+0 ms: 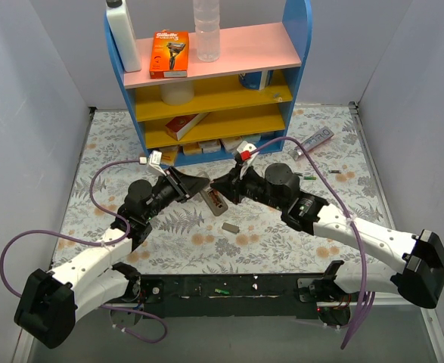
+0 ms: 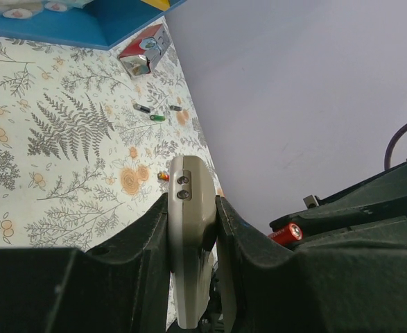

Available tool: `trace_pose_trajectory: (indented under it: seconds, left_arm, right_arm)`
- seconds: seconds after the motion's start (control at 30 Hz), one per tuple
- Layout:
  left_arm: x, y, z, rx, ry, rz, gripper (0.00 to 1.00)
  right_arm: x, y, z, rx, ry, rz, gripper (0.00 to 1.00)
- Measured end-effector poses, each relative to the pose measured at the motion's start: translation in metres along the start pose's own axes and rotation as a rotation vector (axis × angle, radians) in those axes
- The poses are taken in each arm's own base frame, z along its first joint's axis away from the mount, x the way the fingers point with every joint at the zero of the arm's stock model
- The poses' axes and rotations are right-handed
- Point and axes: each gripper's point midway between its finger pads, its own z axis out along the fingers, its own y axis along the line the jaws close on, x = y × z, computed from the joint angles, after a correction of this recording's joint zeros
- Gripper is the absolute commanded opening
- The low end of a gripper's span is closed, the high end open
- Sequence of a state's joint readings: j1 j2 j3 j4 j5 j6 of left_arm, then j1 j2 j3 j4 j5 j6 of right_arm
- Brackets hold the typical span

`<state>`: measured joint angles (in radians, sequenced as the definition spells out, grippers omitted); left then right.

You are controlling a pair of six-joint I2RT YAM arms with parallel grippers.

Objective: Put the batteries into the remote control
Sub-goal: Load the battery into the remote control.

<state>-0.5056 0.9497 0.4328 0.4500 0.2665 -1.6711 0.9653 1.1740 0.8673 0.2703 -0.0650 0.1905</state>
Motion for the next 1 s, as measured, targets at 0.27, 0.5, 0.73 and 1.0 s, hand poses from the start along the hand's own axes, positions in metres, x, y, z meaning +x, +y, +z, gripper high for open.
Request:
trace_pose_trajectory:
  seconds: [0.27, 0.5, 0.73, 1.0]
  left_arm:
    - [-0.007, -0.008, -0.001, 0.017, -0.031, -0.035, 0.0]
    - [-0.01, -0.011, -0.002, 0.031, -0.047, -0.038, 0.0]
    - [-0.009, -0.005, -0.003, 0.014, -0.054, -0.038, 0.0]
    - [-0.009, -0.003, -0.004, 0.011, -0.059, -0.018, 0.0]
  right_arm:
    - [0.012, -0.003, 0.007, 0.01, 0.03, -0.008, 0.01]
    - [0.022, -0.006, 0.012, 0.022, 0.055, -0.02, 0.01]
    - [0.032, -0.01, 0.012, 0.053, 0.089, -0.051, 0.01]
    - [0.037, -0.01, 0.013, 0.06, 0.117, -0.076, 0.03]
